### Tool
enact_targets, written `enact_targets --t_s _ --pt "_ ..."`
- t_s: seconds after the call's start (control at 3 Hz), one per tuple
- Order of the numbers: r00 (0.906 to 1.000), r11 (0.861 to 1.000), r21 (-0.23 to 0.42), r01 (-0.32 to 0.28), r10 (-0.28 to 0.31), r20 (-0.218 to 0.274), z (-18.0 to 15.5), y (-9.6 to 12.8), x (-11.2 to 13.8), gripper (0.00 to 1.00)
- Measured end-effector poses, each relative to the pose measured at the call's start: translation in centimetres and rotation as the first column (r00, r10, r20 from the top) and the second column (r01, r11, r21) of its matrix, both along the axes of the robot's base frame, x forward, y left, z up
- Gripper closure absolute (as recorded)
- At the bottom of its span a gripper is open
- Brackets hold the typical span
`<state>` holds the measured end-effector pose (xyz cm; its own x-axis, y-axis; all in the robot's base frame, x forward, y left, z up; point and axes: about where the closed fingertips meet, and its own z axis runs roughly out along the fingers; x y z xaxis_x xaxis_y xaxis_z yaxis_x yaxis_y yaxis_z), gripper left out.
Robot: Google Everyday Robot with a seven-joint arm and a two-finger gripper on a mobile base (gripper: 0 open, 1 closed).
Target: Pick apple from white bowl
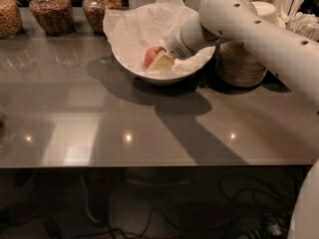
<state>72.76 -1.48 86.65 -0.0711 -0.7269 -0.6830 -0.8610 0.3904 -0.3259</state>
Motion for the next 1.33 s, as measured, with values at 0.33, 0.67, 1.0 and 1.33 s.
enact_targets --t_s 0.33,0.67,1.0,1.33 --pt "0.9999 1.0 -0.001 0.004 -0.004 -0.01 -0.83 0.19 0.7 0.28" --pt "0.9999 1.0 -0.003 0.006 -0.006 -0.015 -1.1 0.19 0.84 0.47" --pt "0.9998 1.0 -0.004 0.008 -0.008 -0.016 -1.13 0.15 0.82 0.71" --pt "0.9999 1.0 -0.003 0.007 -0.007 -0.008 -0.61 0.1 0.66 0.94"
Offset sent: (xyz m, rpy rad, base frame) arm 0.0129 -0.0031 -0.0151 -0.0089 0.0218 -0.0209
